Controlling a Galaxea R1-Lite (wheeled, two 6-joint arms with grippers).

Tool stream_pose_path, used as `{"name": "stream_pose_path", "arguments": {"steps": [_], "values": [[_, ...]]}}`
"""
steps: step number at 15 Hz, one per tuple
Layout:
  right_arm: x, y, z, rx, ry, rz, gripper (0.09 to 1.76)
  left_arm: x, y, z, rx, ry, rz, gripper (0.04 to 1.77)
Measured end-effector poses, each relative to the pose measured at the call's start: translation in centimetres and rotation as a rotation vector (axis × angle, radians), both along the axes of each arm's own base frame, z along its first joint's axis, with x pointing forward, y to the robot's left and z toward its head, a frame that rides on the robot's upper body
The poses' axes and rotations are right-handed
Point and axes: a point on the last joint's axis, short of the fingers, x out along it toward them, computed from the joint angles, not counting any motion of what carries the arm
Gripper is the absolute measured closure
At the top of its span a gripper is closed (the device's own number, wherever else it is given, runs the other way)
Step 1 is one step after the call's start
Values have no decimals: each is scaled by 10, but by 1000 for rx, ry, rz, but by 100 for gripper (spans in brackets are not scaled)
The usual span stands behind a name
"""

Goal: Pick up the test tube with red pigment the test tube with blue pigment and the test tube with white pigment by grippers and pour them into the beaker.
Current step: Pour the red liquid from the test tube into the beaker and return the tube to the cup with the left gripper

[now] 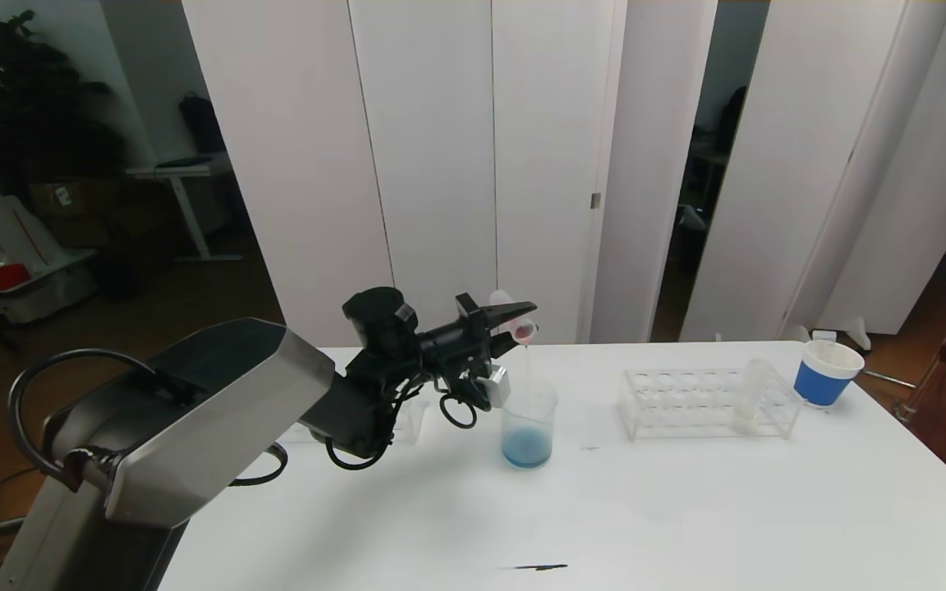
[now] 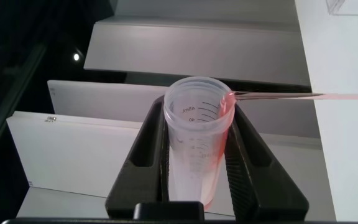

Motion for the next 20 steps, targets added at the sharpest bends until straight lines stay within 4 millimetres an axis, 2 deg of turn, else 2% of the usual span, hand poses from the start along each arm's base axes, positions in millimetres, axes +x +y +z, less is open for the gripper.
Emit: {"name": "stream_pose_path", "arguments": {"steps": [20], "values": [[0,0,0,0,0,0,10,0,5,7,1,-65,4,121]]}}
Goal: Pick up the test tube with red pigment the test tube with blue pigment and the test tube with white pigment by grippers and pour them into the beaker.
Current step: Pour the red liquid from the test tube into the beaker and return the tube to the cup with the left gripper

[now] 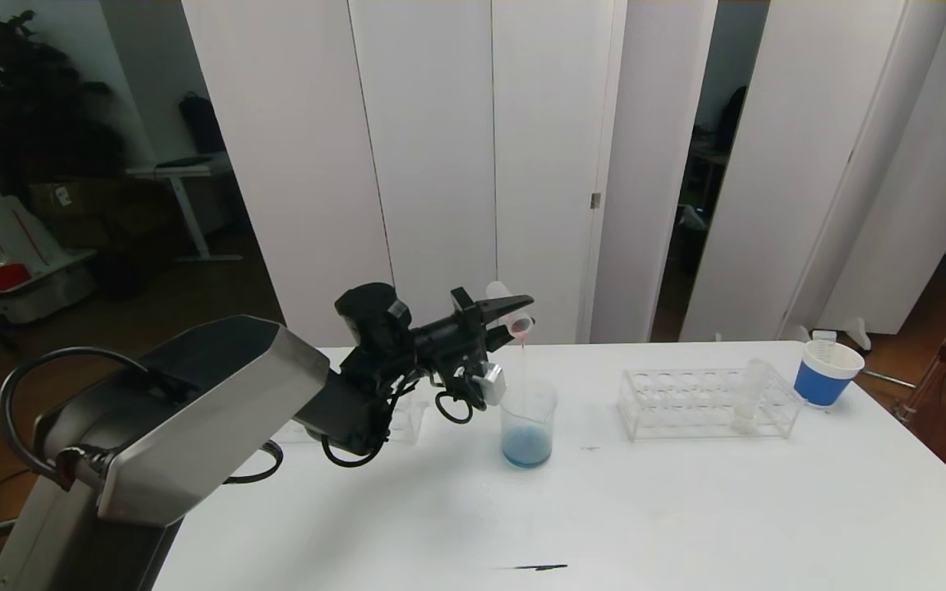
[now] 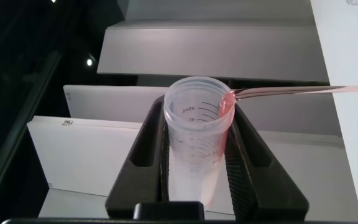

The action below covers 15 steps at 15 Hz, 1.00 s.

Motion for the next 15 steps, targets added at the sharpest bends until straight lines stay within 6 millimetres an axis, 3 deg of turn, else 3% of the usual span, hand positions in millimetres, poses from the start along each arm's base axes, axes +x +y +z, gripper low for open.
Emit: {"name": "stream_pose_path", "arguments": {"steps": [15], "values": [[0,0,0,0,0,0,10,1,2,1,3,-18,9,121]]}}
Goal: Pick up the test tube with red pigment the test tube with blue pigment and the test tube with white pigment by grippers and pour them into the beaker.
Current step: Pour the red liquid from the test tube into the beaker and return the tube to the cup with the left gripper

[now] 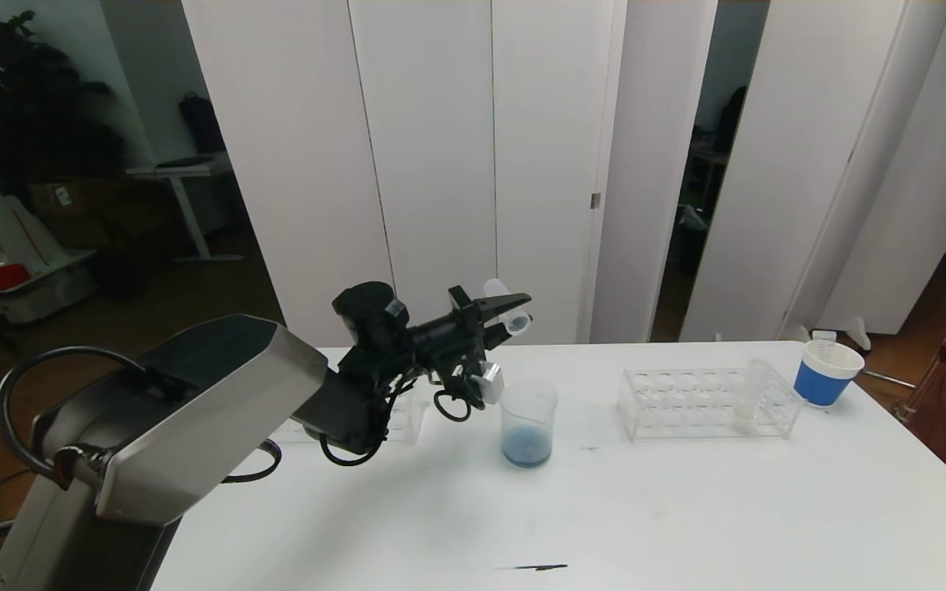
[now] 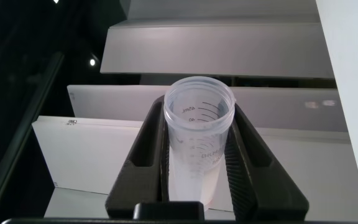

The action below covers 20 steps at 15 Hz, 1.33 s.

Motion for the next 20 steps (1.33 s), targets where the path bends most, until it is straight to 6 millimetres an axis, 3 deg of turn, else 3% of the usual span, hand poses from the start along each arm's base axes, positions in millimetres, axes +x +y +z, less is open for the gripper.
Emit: {"name": "stream_pose_path", "arguments": {"steps": [8,11,20], "values": [[0,0,0,0,0,0,10,-4,1,-2,-30,88,17,121],[0,0,0,0,0,0,10,-3,3,2,-77,115,108,121],[0,0,0,0,0,0,10,-10,12,62,-534,332,473,121]]}}
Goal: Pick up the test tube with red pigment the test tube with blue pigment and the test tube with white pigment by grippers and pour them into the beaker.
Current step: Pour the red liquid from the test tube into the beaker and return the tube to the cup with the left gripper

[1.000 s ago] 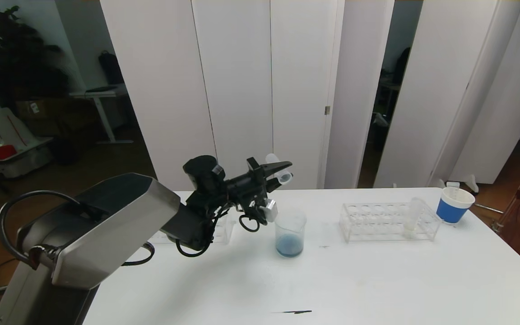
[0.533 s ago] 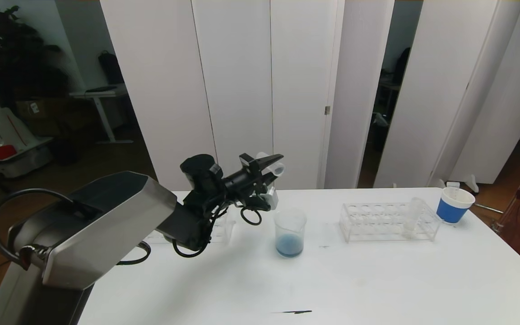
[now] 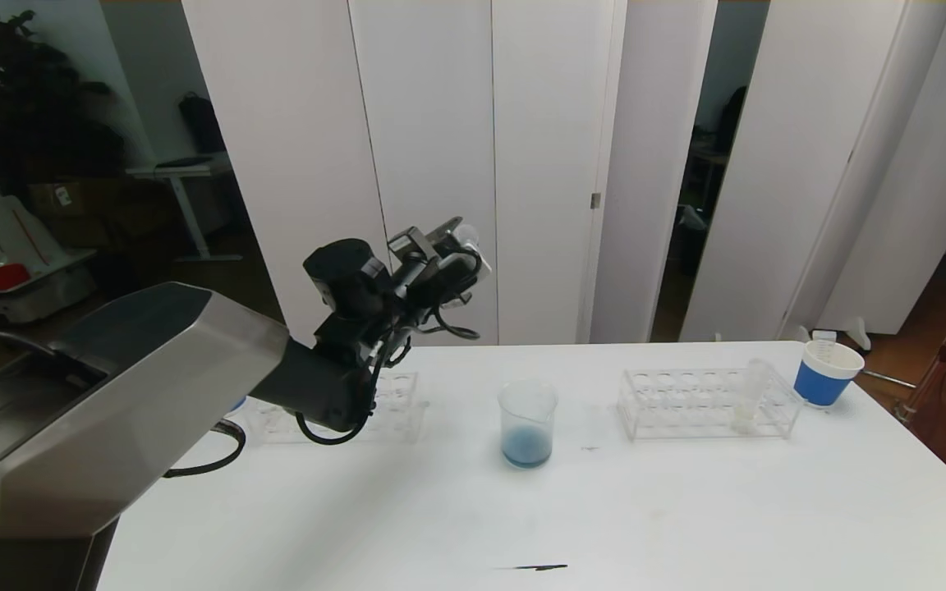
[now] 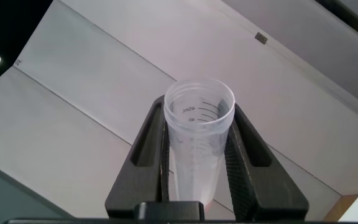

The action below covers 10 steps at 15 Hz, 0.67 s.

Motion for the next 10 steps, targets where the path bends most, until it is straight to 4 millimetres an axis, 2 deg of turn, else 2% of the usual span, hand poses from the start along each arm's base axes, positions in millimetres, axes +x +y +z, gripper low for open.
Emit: {"name": "stream_pose_path", "arguments": {"steps": [3,6,8,10], "values": [[0,0,0,0,0,0,10,-8,9,23,-192,84,156,121],[0,0,0,0,0,0,10,-12,24,35,-383,203,308,121],[0,0,0,0,0,0,10,-17,38,37,-459,266,357,121],[0,0,0,0,0,-1,10,-24,52,30,-490,330,393,121]]}}
